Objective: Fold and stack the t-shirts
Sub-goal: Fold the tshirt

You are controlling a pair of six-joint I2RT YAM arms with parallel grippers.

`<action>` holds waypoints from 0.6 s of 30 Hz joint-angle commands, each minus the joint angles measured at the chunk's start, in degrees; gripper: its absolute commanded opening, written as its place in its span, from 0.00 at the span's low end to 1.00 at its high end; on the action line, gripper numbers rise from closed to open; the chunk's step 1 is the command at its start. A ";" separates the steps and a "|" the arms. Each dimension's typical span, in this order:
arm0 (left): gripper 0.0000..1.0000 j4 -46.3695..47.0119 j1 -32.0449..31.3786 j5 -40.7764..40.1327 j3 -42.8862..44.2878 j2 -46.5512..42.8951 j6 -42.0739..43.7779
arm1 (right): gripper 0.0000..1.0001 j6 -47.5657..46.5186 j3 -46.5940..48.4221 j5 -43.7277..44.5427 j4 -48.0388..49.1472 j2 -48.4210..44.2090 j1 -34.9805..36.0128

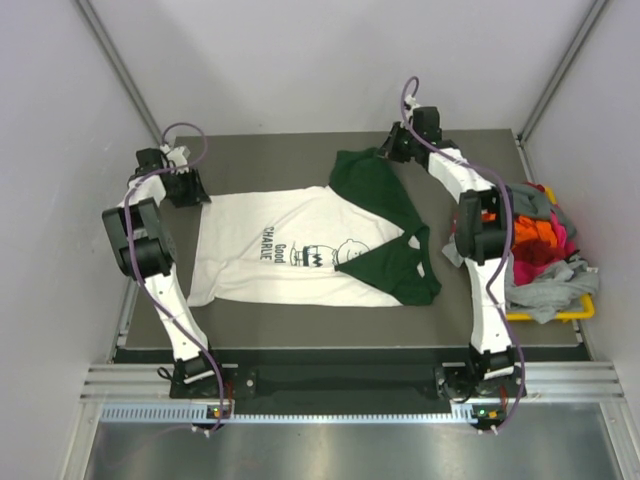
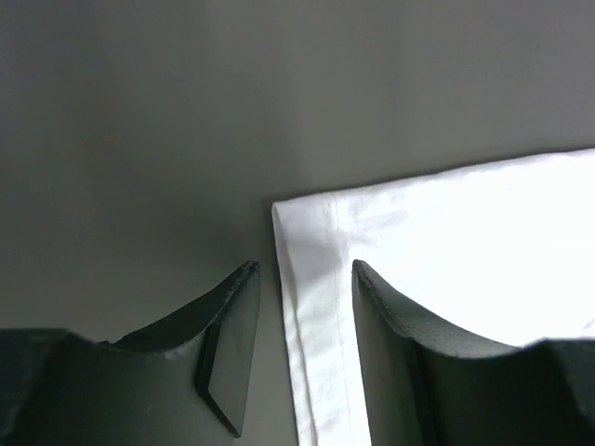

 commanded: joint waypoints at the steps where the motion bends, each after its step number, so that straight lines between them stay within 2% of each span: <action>1: 0.50 -1.68 -0.24 2.83 4.30 2.82 -0.32 | 0.00 -2.75 -1.80 -0.21 0.69 -7.52 0.78; 7: 0.48 -1.86 -1.12 3.36 6.06 5.29 -1.82 | 0.00 -4.95 -7.52 -0.74 -0.01 -12.80 1.39; 10: 0.27 -1.34 -1.03 4.15 5.71 5.47 -2.35 | 0.00 -6.35 -10.94 -0.91 -0.80 -15.69 1.66; 11: 0.14 -1.68 -1.03 4.85 5.54 5.30 -2.08 | 0.00 -6.71 -11.73 -1.09 -0.89 -16.40 1.74; 13: 0.00 -3.08 -1.12 7.74 4.75 4.25 -1.47 | 0.00 -7.58 -14.63 -1.27 -1.42 -18.94 1.74; 18: 0.00 -2.66 0.64 13.29 -1.57 -2.69 0.29 | 0.00 -9.78 -23.50 -1.27 -3.88 -25.62 1.92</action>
